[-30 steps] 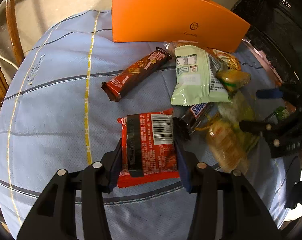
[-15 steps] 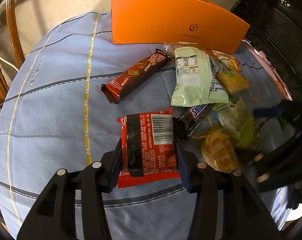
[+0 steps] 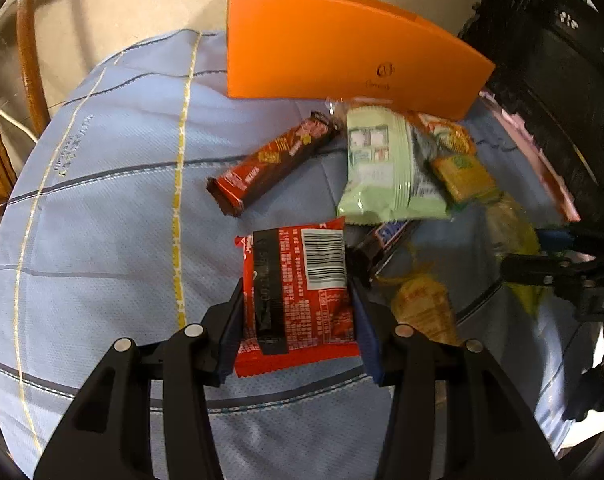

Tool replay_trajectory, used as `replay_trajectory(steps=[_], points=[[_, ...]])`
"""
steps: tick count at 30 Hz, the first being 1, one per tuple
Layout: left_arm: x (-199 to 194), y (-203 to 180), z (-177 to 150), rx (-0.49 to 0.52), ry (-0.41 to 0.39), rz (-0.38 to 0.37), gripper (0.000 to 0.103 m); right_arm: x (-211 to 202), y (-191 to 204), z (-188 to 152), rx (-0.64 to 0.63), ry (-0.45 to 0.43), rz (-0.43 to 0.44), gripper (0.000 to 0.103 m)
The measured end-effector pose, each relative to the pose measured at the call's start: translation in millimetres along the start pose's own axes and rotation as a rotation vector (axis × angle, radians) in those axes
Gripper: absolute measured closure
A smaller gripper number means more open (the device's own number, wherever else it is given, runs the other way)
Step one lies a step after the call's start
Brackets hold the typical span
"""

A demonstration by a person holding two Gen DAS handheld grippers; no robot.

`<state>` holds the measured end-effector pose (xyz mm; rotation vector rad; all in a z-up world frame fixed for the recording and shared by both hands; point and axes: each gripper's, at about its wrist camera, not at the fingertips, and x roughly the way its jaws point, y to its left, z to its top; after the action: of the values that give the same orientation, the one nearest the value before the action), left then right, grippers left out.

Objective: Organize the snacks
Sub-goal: 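Drop red pack into orange box with left tool while right tool drops seed bag in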

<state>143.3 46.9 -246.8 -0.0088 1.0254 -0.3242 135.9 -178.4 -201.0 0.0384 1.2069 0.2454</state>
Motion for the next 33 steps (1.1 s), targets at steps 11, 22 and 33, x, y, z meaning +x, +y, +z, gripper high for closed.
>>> replay_trajectory(steps=[11,22,33], points=[[-75,-24,55,0.034,-0.192,-0.042,0.055,-89,-10,49,0.036,-0.219,0.028,0.042],[-121,-55,181,0.086,-0.357,-0.031,0.055,-176,-20,157,0.006,-0.418,-0.044,0.042],[-102,-59,293,0.054,-0.46,0.008,0.019,-169,-61,262,0.082,-0.458,-0.089,0.012]])
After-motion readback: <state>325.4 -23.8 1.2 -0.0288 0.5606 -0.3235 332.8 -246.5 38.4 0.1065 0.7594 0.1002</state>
